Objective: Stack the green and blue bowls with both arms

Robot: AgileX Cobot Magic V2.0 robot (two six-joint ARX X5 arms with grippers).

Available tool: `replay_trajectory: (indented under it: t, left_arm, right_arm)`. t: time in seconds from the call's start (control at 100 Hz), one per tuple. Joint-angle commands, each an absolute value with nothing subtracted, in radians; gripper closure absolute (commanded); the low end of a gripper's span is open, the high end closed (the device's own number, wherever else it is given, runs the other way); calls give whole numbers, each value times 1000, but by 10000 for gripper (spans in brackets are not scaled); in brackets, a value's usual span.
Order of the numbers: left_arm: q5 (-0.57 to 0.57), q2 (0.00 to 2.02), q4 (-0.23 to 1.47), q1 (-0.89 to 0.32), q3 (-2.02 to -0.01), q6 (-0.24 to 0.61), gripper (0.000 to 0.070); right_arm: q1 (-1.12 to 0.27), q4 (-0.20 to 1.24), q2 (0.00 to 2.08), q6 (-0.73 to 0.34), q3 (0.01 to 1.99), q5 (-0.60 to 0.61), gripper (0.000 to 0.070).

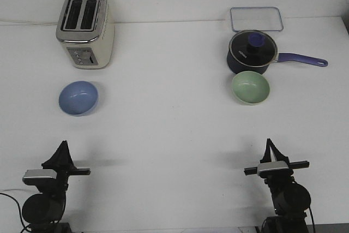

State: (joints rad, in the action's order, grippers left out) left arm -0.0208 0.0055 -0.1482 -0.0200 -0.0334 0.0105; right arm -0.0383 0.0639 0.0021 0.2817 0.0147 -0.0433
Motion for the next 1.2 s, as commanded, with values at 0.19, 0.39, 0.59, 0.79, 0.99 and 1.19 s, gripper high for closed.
replay_trajectory:
  t: [0.19,0.39,0.59,0.79,0.99,1.19]
  left_arm:
    - [-19,5,-158,-20,-14,12,685]
    - [-19,5,-158,-20,-14,12,685]
    - [-19,5,-158,-20,-14,12,685]
    - [-19,5,-158,-20,-14,12,685]
    - [-19,5,-158,-20,-14,12,685]
    - [-19,5,-158,-20,-14,12,685]
  right_arm:
    - [-38,44,1,416,13,-157,700]
    - [-38,21,1,415,13,-157,700]
    - [-39,-8,1,196,13,-120,700]
    - [-39,-9,1,-67,13,-109,700]
    - [-39,11,5,-317,65,-77,700]
    - [-38,207,185,-333,323,-135,700]
